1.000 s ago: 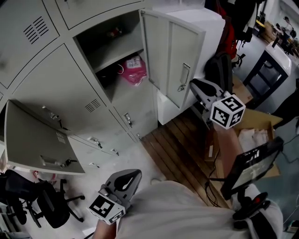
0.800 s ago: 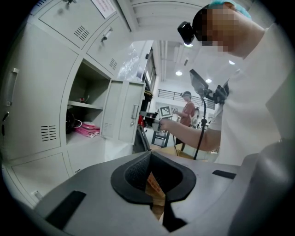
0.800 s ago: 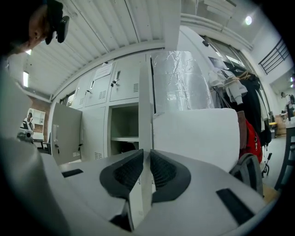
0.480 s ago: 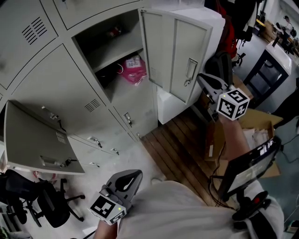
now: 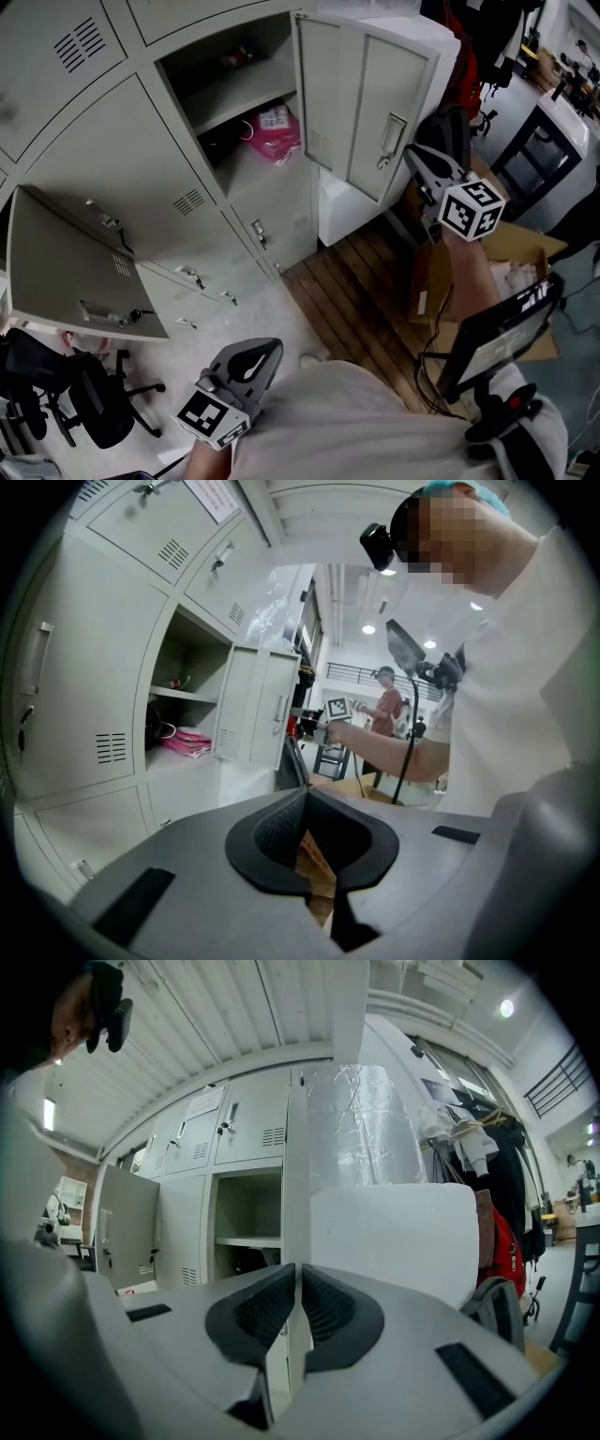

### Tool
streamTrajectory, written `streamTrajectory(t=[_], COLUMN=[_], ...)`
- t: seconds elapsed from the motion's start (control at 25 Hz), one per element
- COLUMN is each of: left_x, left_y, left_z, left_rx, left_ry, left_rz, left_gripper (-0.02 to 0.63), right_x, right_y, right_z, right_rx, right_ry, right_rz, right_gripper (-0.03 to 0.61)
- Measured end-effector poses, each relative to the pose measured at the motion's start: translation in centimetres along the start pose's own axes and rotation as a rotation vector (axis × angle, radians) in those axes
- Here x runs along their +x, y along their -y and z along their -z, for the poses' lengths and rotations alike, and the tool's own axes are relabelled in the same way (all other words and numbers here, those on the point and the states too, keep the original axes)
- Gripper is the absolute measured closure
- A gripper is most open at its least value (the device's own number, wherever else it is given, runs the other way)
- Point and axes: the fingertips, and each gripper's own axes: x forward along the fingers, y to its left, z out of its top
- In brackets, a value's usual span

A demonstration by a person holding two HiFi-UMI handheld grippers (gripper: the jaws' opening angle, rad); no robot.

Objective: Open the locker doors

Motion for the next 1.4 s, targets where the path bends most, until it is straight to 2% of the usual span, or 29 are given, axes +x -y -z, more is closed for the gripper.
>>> streamTrajectory(t=[0.32,0.52,0.72,1.08,1.4], left_x=[-2.3,-4.5,-7.1,-12.1,-14.1], left_y=[-0.2,-0.3,-0.6,-0.7,-1.0], left_z=[0.7,1.5,2.8,5.3,6.8], left_rx=[-0.012,-0.03,-0.051,-0.108,-0.142], left_ry=[0.011,0.018,0.012,0.011,0.001], left_rz=[-0.036,-0.061,-0.089,-0.14,-0.192], left_gripper=[0.603,0.603,0.603,0.603,0.603], right_x=[-1.2,-2.1,-1.3,1.3,4.4], right_y=[-0.7,-4.5,-11.4,-23.9,-29.4], right_z=[0.1,1.1,3.6,10.6,18.4], right_rx=[0.022,0.007,-0.011,-0.009,-0.007], right_ry=[0.024,0.021,-0.022,-0.139,-0.251], right_rz=[0.066,0.07,-0.009,-0.179,-0.271], right_gripper=[0.548,0.548,0.548,0.548,0.548])
